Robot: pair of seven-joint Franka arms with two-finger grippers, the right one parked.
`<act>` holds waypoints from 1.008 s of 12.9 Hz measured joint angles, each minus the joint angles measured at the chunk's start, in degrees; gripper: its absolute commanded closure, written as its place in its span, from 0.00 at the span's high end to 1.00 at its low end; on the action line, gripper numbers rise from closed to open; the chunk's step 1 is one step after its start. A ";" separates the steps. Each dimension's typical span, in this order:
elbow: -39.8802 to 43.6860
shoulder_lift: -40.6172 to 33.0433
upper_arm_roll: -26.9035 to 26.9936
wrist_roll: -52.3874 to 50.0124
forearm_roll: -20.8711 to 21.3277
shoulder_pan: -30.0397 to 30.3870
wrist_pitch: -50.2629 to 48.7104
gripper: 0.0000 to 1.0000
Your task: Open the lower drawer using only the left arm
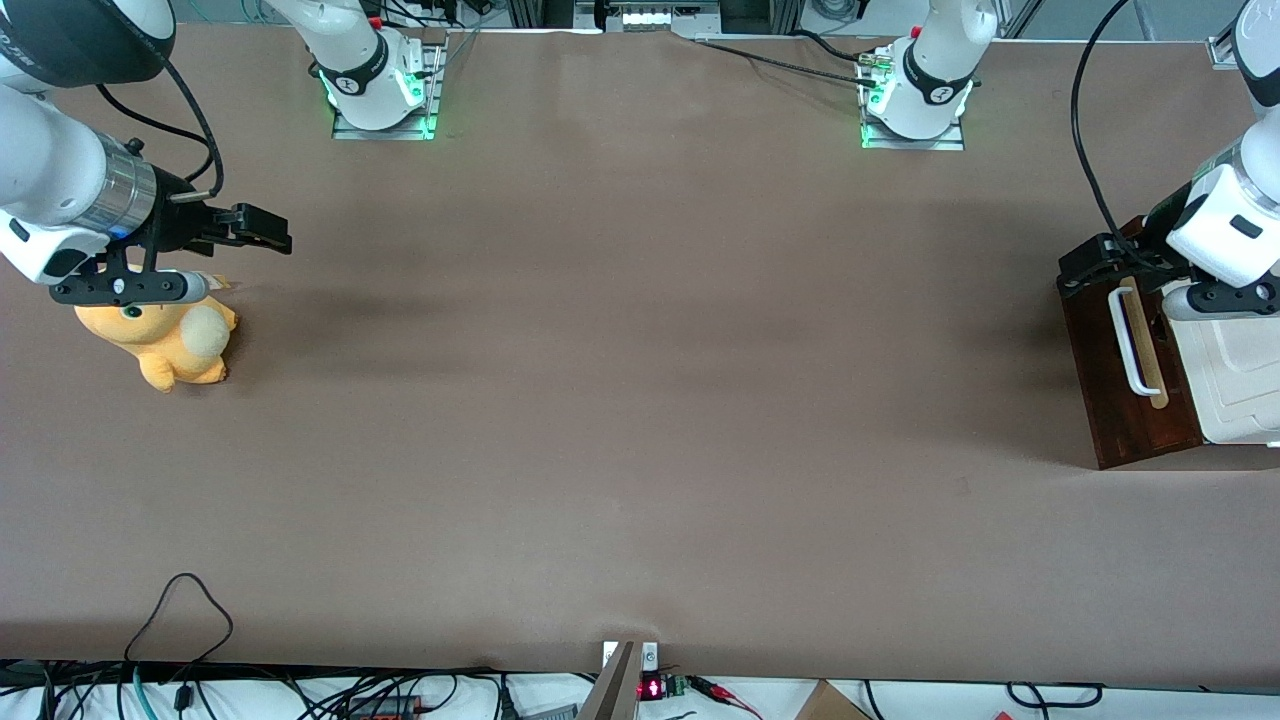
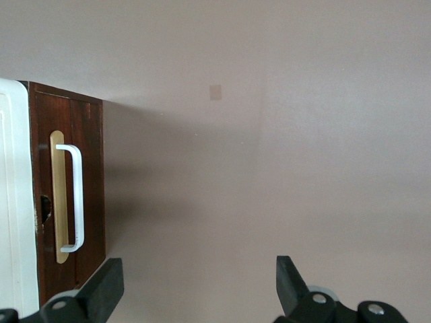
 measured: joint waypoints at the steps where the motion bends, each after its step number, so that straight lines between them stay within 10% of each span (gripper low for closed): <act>1: 0.08 0.00 -0.01 0.07 0.00 0.00 -0.35 1.00; 11: 1.13 0.11 -0.50 1.01 0.56 -0.02 -3.25 1.00; 13: 0.52 0.79 -2.68 -1.66 7.29 -0.02 -3.65 1.00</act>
